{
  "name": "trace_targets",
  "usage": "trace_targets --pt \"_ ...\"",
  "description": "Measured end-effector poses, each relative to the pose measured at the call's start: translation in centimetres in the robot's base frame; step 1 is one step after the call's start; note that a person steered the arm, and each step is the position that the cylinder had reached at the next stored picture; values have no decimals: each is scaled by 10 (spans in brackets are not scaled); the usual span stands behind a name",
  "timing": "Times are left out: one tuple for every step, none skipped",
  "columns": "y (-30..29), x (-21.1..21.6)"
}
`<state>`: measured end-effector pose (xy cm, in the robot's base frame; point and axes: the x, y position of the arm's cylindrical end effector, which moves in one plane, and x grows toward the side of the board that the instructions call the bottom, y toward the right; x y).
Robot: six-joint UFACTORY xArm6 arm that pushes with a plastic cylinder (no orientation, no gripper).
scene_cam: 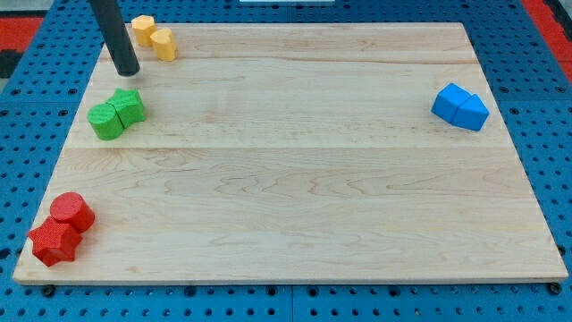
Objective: Nudge the yellow heart left a bit
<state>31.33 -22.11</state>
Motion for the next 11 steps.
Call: trace_targets --pt "45 -1" --pt "49 -19" --pt "49 -45" --pt "49 -68" --pt "51 -75" --pt "57 -75" --pt "62 -75" --pt "62 -81" --pt "62 -90" --pt "59 -97" --pt "47 -103"
